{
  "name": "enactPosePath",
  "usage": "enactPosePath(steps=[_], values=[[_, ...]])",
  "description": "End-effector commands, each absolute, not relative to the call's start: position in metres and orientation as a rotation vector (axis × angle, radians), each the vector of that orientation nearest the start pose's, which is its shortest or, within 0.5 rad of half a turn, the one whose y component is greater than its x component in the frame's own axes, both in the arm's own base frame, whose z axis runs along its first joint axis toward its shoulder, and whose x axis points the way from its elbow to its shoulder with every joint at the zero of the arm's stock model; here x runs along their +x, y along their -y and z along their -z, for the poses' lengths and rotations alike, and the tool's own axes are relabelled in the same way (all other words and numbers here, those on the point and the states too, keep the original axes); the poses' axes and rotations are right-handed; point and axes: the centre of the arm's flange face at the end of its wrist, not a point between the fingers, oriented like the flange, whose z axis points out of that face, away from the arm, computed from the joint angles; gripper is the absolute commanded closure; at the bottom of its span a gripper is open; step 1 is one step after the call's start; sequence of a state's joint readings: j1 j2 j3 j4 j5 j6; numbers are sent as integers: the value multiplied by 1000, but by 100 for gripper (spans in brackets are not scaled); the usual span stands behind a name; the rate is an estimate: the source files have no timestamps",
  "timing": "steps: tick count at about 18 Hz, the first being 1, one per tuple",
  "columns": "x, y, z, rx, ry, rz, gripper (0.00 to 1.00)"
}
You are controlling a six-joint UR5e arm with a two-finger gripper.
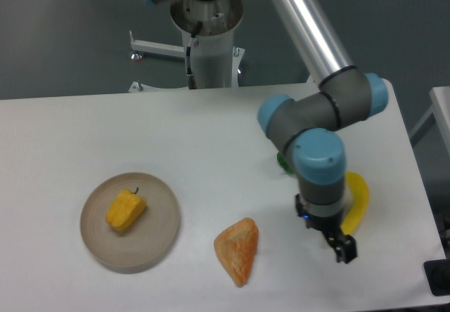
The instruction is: Place the yellow pepper on the plate
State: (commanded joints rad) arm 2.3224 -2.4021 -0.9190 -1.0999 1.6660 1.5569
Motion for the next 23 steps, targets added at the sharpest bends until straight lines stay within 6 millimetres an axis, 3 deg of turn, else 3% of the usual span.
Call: enactPosePath(steps=[4, 23], values=[[-483, -685, -310, -2813, -1196, -462, 0], [-481, -685, -305, -2816, -1198, -448, 0]])
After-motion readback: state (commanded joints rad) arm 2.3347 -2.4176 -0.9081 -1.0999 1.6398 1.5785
